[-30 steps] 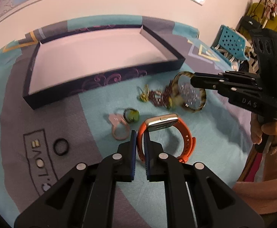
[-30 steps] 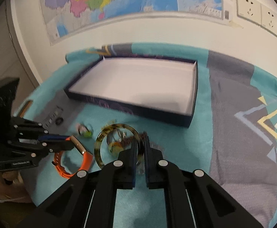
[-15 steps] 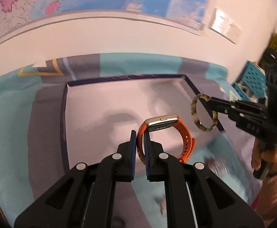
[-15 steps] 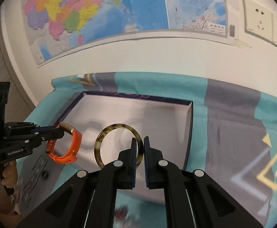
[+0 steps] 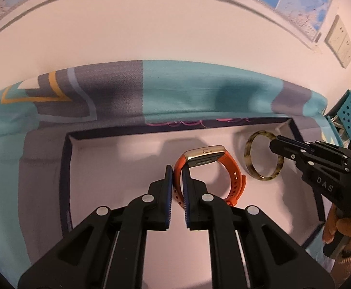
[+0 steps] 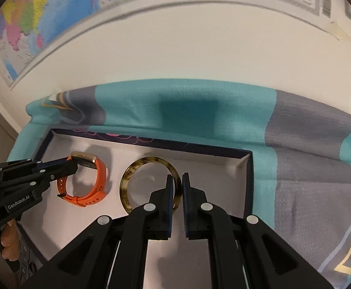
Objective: Organize jewelry
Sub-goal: 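Carry the bangle and watch band into the box and open both grippers, then lift both grippers out of the box back toward the jewelry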
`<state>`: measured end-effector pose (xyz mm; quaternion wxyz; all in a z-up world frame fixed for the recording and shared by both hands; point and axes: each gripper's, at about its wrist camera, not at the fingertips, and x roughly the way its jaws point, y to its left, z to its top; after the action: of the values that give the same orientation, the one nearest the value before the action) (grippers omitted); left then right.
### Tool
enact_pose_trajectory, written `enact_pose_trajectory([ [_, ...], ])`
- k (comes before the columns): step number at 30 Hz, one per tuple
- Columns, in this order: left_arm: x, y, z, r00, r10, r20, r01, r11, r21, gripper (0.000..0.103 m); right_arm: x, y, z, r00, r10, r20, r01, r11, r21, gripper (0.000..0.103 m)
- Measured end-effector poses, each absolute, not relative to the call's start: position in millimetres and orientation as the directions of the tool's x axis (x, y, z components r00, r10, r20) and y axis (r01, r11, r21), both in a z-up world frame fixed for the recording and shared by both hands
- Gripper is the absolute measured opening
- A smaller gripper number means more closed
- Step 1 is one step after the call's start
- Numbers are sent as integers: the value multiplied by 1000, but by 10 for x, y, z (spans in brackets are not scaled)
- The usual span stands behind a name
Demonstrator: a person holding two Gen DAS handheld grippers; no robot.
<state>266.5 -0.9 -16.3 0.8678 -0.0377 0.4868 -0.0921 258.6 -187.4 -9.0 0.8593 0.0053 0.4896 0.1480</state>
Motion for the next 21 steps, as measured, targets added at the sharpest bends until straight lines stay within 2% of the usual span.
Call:
enact_pose_trajectory([
  [5,2775,-48,-197,493,-189,-849,124,981,-146,9,2662,-1811,-120,463,255,-849,-226,960,166,6],
  [8,2808,-53,-214,486,-184,-854,120,982,-144,11,2688,-1790,-121,464,253,-849,-203,963,176,12],
  [10,2821,-34,-219,489,-179,-853,114,983,-141,15,2663,-1811,-104,480,249,-841,-196,965,174,20],
  [12,2799,-22,-195,499,-190,-845,116,982,-152,26,2602,-1850,-46,508,276,-816,-201,959,200,23],
  [15,2644,17,-71,552,-186,-813,128,982,-138,33,2474,-1890,53,531,312,-788,-224,948,224,28],
  [16,2588,33,-28,569,-181,-802,132,983,-128,34,2368,-1895,120,546,332,-769,-249,941,230,33],
  [18,2385,50,101,620,-169,-766,144,984,-101,46,2150,-1910,242,574,356,-738,-294,930,220,44],
  [21,2076,37,246,678,-150,-720,161,985,-54,52,1790,-1920,359,596,387,-704,-360,912,196,49],
])
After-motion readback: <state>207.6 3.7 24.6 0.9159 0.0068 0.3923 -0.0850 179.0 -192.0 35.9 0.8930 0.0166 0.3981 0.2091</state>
